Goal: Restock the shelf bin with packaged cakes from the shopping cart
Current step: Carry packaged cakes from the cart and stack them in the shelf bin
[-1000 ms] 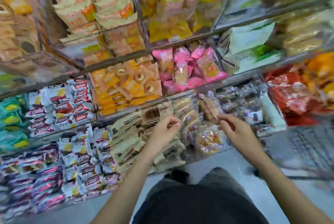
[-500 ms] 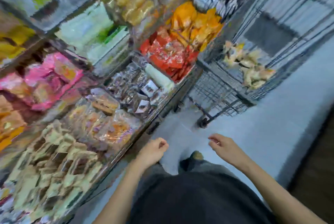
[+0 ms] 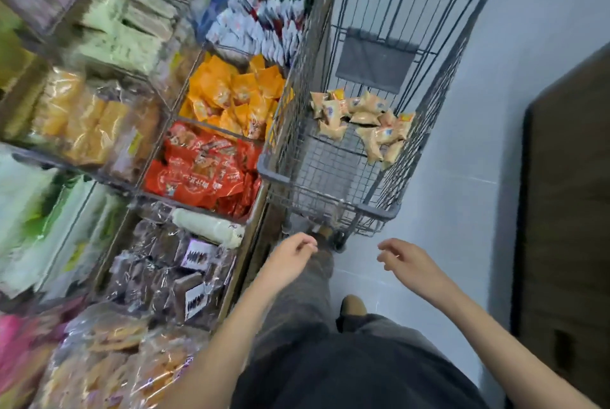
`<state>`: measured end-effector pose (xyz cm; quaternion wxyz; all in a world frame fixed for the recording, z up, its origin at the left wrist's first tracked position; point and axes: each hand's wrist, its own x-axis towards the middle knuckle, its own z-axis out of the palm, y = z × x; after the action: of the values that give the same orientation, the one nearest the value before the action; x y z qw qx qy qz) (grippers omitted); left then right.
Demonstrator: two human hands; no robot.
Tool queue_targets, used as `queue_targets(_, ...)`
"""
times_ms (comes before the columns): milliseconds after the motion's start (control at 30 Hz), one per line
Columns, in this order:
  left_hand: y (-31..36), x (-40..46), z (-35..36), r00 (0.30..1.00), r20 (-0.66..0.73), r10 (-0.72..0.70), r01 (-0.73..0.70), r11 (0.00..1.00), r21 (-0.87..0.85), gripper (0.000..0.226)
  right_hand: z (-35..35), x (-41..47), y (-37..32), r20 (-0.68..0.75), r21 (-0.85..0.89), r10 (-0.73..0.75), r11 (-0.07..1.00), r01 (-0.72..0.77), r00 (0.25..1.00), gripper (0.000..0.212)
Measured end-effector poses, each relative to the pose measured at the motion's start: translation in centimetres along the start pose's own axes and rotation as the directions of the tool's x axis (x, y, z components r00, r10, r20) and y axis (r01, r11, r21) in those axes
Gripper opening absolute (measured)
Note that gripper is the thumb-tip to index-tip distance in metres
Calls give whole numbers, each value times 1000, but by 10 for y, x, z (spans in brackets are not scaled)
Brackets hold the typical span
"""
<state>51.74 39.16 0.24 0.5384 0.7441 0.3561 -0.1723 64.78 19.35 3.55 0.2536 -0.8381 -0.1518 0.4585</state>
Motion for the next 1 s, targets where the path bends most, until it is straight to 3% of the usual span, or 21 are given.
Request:
queue_targets(167,35,108,-54,995,49,86,-90,993,81,28,-21,60,-46,-69,80,43,996,-37,997,16)
queue_targets(267,62,175,-75,981,123,148,-165,976,142,22,-31,102,-74,-106,159,80,985,-63,991,23)
queue_targets(333,77,217,-79,968,197,154,-199,952,234,14,-35,129,-87,-140,185,109,979,-82,984,23)
queue_targets(400,89,257,-77,969,220,113,-187,915,358,20,-36,157,-91,-153,240,156,964,-116,976,26)
queue_targets(633,88,379,-47,998,52,28,-57,700,712,32,-12,231,-66,-67,427,298,871,-242,952,17)
queue_targets(733,77,423,-35,994,63,87,-105,660,744,53,-3,248,-50,-83,454,317,856,-248,945,16)
queue_targets(833,62,455,-27,999,32,44,-53,669,741,66,3,261,-39,-73,475,326,843,-254,943,22)
queue_targets(1000,41,478,-24,985,-80,155,-32,608,793,40,9,272,-28,-34,491,356,820,-295,934,22)
